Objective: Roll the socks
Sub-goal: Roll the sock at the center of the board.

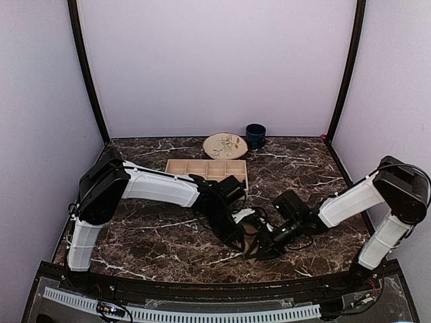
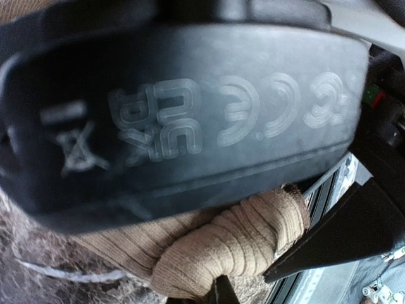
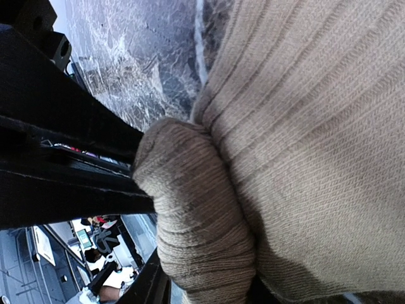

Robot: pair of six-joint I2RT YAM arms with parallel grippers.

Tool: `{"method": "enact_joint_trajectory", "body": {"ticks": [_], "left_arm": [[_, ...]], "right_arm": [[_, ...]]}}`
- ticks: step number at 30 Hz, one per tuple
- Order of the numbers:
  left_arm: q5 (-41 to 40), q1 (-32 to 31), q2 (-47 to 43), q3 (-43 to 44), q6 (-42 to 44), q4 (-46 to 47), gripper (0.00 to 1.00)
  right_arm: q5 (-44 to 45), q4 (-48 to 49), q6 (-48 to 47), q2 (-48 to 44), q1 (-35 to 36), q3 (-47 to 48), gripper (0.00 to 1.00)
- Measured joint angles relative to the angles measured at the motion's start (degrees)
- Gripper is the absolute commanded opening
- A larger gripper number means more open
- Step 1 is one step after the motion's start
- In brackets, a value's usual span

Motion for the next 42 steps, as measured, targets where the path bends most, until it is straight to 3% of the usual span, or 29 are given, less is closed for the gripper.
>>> {"method": "enact_joint_trajectory", "body": {"ticks": [29, 42], "left_arm": [[-0.5, 0.1, 1.6, 1.6, -1.2, 1.1, 0.03], [0.5, 0.3, 3.7, 4.5, -1.9, -0.9, 0.03]], "right_arm": [[18.9, -9.6, -2.2, -12.5, 4.8, -2.2, 0.44], [31.2, -17.2, -7.5, -17.7, 5.4, -1.7, 0.45]]}}
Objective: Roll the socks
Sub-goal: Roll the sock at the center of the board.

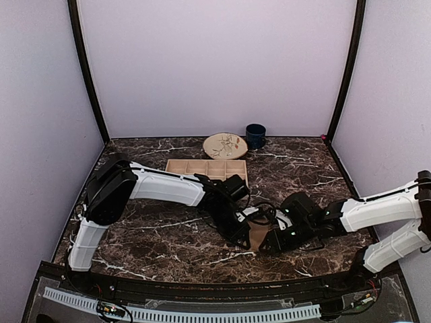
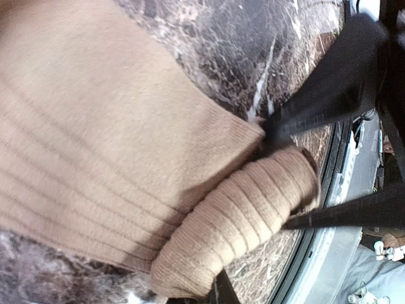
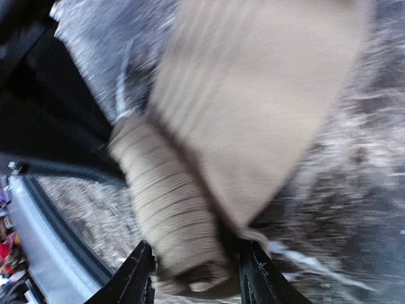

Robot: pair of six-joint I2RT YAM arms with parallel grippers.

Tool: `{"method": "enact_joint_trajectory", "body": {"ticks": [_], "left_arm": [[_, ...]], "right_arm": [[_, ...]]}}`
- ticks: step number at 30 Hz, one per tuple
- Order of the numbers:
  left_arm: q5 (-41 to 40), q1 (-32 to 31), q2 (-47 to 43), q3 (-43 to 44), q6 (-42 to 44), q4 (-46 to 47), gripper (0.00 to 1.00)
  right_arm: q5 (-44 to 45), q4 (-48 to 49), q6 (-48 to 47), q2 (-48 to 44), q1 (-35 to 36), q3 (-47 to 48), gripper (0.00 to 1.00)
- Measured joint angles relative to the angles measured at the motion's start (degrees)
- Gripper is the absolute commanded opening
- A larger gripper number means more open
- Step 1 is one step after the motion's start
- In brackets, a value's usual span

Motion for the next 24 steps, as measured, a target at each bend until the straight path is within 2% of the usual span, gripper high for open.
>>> {"method": "enact_joint_trajectory", "body": {"ticks": [11, 18, 24], "left_arm": [[1.9, -0.1, 1.2, 1.7, 0.7, -2.0, 0.03], [3.4, 0.0, 1.9, 2.8, 1.5, -3.9, 0.03], [4.8, 0.1, 2.3, 3.5, 2.1, -5.1, 0.03]], "right_arm": [[12.2, -7.5, -3.8, -4.5, 3.2, 1.5, 0.45], [21.0, -12.1, -6.9, -5.0, 10.8, 5.0, 0.46], [29.6, -15.2, -10.4, -4.4, 19.1, 8.6, 0.56]]}}
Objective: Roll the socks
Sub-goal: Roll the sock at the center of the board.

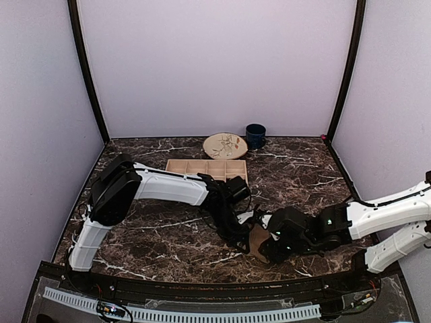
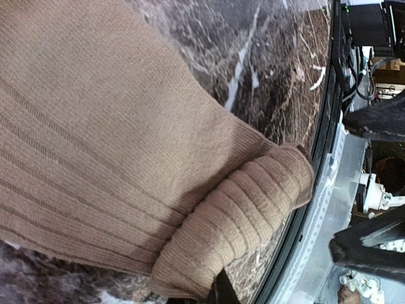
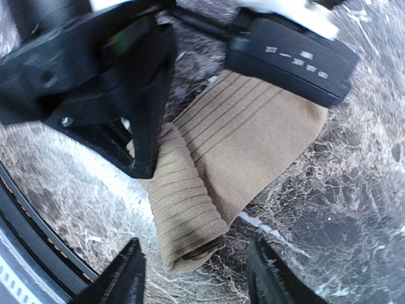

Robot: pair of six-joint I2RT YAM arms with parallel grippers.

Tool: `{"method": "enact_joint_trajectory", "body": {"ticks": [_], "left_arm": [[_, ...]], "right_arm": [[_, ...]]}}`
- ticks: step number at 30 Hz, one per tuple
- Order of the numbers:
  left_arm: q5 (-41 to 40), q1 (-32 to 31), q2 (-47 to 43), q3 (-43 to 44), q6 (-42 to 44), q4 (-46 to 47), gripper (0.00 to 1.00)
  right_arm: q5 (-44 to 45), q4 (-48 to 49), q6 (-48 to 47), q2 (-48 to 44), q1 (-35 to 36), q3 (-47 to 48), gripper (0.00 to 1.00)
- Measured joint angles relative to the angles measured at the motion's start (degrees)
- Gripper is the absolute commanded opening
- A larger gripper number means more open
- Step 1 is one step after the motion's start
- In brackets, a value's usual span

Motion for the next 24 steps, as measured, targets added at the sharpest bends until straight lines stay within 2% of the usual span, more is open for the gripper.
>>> {"method": "enact_joint_trajectory", "body": {"ticks": [8, 24], "left_arm": [[2.9, 0.5, 0.7, 0.4, 0.7, -1.4, 0.03], [5.6, 1.5, 1.7, 1.4, 2.2, -4.4, 0.03]], "right_arm": [[5.6, -1.4, -2.5, 8.0, 6.4, 2.6, 0.56], [7.0, 1.4, -6.7, 14.6, 7.2, 3.5, 0.54]]}}
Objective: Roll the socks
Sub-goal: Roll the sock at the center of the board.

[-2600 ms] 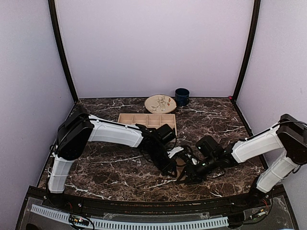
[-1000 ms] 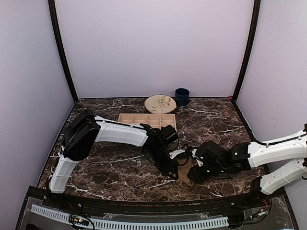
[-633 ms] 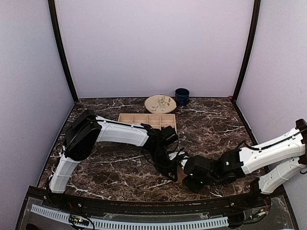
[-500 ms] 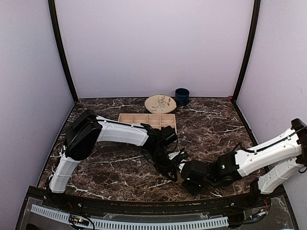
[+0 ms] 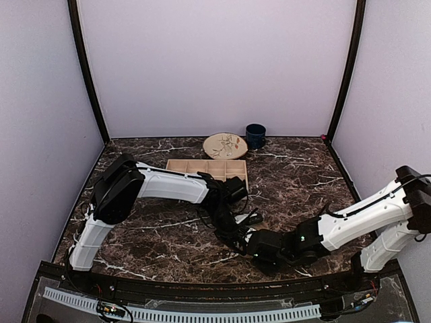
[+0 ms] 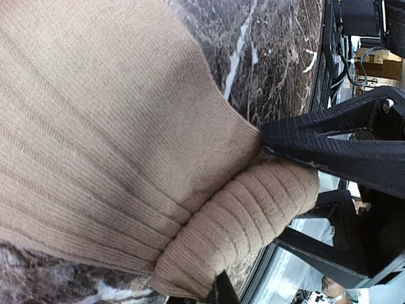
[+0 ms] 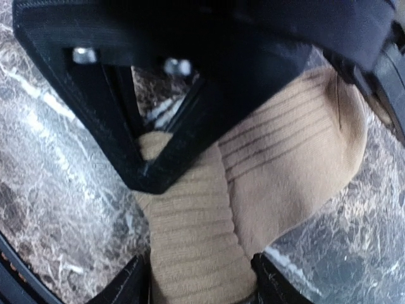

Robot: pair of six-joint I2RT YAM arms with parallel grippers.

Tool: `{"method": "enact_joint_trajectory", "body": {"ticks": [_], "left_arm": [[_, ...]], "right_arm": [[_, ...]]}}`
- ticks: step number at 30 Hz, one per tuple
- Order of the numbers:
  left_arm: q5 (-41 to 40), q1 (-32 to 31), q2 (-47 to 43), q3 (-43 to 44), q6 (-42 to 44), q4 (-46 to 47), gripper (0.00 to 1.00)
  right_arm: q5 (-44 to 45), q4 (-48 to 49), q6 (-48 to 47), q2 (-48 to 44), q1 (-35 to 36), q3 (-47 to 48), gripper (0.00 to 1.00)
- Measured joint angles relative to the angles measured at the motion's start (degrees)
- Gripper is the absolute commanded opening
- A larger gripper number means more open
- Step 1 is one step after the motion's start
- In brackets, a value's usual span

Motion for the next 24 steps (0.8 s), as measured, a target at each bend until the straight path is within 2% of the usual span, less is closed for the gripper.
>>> {"method": "enact_joint_trajectory", "body": {"ticks": [24], "left_arm": [[2.3, 0.6, 1.5, 1.9, 2.7, -3.8, 0.03]], "right_arm": [[4.0, -1.6, -3.5, 5.9, 0.1, 7.6, 0.57]]}}
